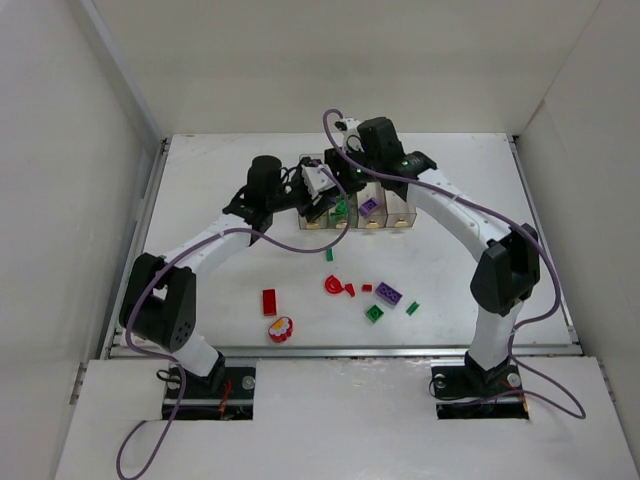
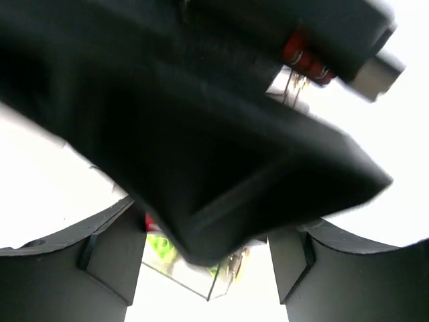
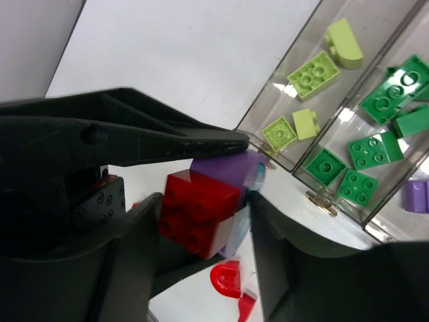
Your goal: Sort the legos into containers by color
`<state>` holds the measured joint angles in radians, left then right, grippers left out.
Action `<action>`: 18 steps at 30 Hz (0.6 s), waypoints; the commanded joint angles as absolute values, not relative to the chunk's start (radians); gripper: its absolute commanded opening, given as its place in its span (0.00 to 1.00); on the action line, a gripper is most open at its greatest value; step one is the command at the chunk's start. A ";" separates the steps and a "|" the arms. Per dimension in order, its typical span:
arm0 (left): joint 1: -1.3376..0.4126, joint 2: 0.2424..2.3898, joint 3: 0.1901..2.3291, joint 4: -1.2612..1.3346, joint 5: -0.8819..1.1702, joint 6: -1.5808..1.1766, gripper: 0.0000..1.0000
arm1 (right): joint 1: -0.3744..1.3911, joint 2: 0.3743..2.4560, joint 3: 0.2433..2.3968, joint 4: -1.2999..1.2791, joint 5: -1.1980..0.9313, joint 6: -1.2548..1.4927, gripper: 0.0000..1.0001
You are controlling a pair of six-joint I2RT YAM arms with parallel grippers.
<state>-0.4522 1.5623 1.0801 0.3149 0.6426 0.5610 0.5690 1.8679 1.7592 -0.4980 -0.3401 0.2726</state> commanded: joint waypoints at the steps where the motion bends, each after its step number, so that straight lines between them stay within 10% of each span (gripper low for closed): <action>1: -0.457 1.548 1.135 0.324 0.670 0.574 0.00 | 0.568 1.864 1.805 -0.482 -0.299 0.261 0.53; 11: -0.466 1.566 1.135 0.135 0.575 0.707 0.00 | 0.577 1.842 1.795 -0.505 -0.219 0.261 0.02; 18: -0.453 1.611 1.167 -0.031 0.483 0.807 0.00 | 0.557 1.820 1.743 -0.529 -0.229 0.271 0.00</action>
<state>-0.4751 1.5864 1.1446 0.1104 0.5503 0.7460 0.5800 1.8675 1.7519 -0.5426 -0.2569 0.2836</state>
